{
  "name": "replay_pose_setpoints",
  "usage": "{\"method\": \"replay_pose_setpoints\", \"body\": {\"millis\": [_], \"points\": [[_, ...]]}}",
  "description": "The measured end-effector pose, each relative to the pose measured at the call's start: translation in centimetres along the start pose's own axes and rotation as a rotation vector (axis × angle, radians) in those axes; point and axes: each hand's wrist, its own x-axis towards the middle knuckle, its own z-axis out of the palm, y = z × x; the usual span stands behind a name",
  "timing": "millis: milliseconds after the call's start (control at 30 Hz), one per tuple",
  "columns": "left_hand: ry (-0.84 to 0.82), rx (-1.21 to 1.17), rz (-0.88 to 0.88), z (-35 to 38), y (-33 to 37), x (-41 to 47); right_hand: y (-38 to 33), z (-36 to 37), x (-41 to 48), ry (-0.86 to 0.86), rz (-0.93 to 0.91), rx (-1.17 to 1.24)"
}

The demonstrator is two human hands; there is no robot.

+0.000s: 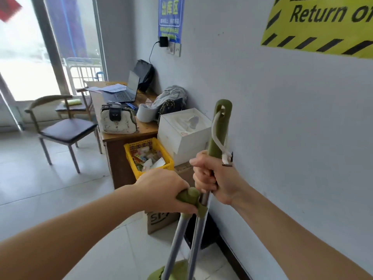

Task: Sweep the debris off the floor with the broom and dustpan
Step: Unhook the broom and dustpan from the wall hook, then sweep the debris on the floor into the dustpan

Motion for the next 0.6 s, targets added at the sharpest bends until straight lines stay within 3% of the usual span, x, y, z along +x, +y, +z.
{"method": "replay_pose_setpoints", "body": {"millis": [367,600], "points": [[-0.045,-0.038,-0.303,0.4,-10.1,-14.9,2.6,13.4,7.1,-0.561,0.033,0.016],[-0.051,-0.064,-0.609,1.9,-14.7,-22.6,3.4,18.3,12.0,-0.485,0.045,0.016]]}}
